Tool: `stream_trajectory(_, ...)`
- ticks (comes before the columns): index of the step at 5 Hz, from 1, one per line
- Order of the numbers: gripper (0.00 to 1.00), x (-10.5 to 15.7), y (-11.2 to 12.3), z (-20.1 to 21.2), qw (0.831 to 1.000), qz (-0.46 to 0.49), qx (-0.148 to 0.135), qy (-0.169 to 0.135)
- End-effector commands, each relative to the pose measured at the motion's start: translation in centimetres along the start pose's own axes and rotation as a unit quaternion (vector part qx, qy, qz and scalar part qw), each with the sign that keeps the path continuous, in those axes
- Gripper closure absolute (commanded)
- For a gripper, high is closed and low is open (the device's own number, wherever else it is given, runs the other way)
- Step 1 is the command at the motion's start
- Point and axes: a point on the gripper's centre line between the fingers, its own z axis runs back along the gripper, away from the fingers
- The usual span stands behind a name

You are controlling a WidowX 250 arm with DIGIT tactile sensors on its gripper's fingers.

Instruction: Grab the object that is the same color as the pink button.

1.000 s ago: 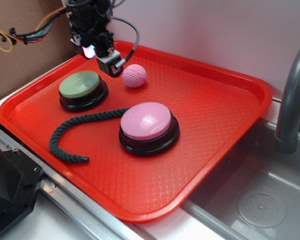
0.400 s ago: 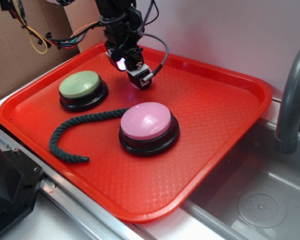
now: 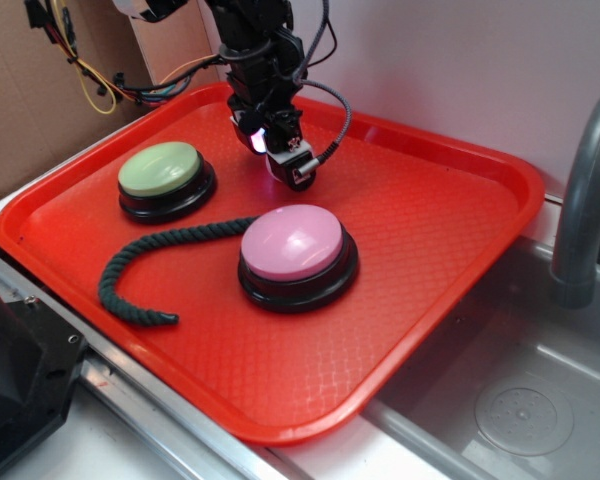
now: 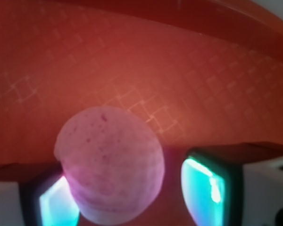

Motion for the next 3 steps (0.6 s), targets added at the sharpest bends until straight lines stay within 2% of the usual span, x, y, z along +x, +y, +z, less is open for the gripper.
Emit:
stream_trajectory(1,1.0,0.8,0.7,1.0,0.999,0.014,0.019,-0.03)
stream_trajectory(2,1.0,0.7,0.8,2.2,0.999,0.03,0.013,-0.041)
stream_trajectory(3,1.0,0.2,0.9,4.1,0.997,0.059,-0.015,-0.042)
